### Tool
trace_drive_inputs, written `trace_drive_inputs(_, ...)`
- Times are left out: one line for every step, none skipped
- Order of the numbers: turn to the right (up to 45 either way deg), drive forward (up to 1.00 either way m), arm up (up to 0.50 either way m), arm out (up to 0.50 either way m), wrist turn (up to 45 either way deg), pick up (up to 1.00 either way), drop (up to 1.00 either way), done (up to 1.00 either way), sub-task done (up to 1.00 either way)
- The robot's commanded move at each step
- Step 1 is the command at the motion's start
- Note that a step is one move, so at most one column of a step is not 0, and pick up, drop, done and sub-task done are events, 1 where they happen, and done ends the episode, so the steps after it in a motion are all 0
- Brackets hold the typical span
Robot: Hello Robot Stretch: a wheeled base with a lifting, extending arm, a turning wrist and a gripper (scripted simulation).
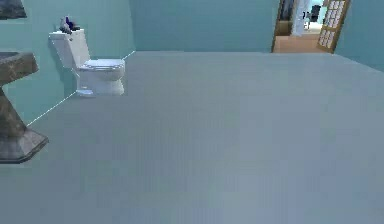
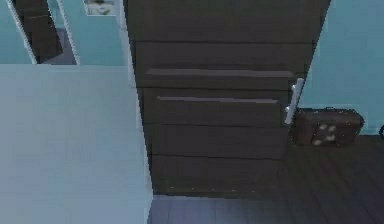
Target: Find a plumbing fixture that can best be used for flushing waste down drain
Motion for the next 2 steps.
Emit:
trace_drive_inputs(0.0,0.50,0.00,0.00,0.0,0.00,0.00,0.00,0.00)
trace_drive_inputs(-15.0,0.00,0.00,0.00,0.0,0.00,0.00,0.00,0.00)
